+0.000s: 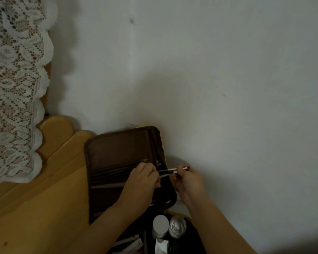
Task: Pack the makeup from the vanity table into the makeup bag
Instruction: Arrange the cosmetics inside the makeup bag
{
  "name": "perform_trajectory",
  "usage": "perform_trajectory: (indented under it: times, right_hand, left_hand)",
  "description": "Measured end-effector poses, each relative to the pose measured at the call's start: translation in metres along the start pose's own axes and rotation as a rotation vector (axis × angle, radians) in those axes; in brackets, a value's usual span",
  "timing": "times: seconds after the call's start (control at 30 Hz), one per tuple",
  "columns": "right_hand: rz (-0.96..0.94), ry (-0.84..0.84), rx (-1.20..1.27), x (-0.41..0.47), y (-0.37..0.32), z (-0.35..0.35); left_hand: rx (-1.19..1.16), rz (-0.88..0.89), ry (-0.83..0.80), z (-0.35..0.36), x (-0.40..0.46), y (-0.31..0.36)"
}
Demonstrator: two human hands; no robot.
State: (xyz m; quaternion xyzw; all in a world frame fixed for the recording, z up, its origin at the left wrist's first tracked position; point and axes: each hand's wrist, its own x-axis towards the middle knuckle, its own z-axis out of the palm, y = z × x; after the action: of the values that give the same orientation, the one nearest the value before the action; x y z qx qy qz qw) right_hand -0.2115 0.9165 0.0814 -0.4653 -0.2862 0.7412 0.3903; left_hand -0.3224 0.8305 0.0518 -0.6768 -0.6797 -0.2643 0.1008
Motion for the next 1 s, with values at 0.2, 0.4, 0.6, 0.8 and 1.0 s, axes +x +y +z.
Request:
perform_trajectory:
  times: [0.2, 0.4, 0.6, 0.8, 1.0]
  right_hand:
    - [0.105, -0.312, -0.451, -0.011, 0.008, 0.007]
    - [0.178, -0.008, 0.046, 0.008, 0.006, -0.005]
    - [0.32, -0.048, 0.004, 0.004, 0.018, -0.007]
    - [0.057, 0.104, -0.053, 0.008, 0.011, -0.011]
    - [-0.046, 0.217, -0.074, 0.009, 0.008, -0.012]
  left_hand:
    - [-0.034, 0.02, 0.011, 0.0, 0.002, 0.0]
    - [-0.16, -0.148, 0.037, -0.017, 0.005, -0.007]
    - [-0.224, -0.532, -0.055, -0.037, 0.006, -0.033]
    - [-0.027, -0.368, -0.519, -0.043, -0.006, -0.037]
    - [0.212, -0.204, -0.655, -0.038, -0.013, -0.034]
